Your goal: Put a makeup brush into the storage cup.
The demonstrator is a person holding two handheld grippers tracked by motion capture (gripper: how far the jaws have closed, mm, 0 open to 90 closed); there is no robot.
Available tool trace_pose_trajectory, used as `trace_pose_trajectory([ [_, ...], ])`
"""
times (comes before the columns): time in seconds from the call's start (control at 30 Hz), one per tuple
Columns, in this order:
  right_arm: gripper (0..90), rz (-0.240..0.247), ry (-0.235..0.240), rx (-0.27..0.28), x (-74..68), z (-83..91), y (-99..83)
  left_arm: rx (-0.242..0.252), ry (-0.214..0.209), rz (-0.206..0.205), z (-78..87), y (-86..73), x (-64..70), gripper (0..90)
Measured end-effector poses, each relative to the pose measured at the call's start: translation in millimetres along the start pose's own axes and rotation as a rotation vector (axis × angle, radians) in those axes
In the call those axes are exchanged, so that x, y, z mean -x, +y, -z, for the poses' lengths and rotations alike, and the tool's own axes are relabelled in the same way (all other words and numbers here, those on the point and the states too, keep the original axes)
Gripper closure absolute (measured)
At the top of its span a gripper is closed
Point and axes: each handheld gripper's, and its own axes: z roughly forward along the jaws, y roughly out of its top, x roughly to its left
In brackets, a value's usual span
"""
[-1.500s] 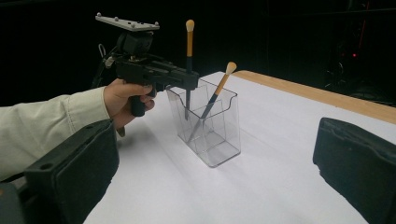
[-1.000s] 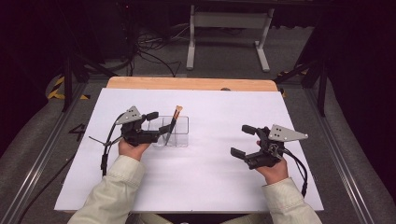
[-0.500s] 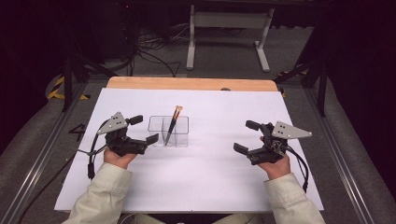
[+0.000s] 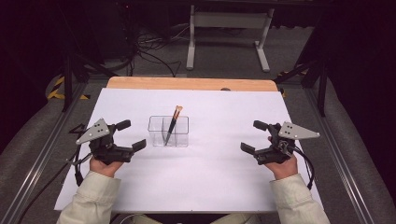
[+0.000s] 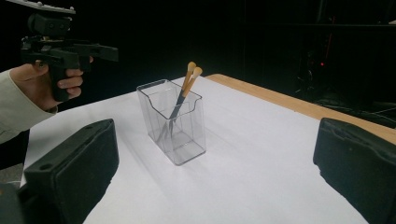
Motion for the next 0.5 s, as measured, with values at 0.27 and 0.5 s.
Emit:
trace_pose_trajectory([
  [0.27, 0.7, -0.003, -0.02, -0.003, 3.0, 6.0, -3.2, -0.01, -0.004, -0.014, 10.5, -5.0, 2.0, 1.4],
  [0.5, 0.6, -0.004, -0.036, -0.012, 5.4, 10.2, -7.5, -0.003, -0.003, -0.017, 20.4, -14.8, -0.7, 1.4],
])
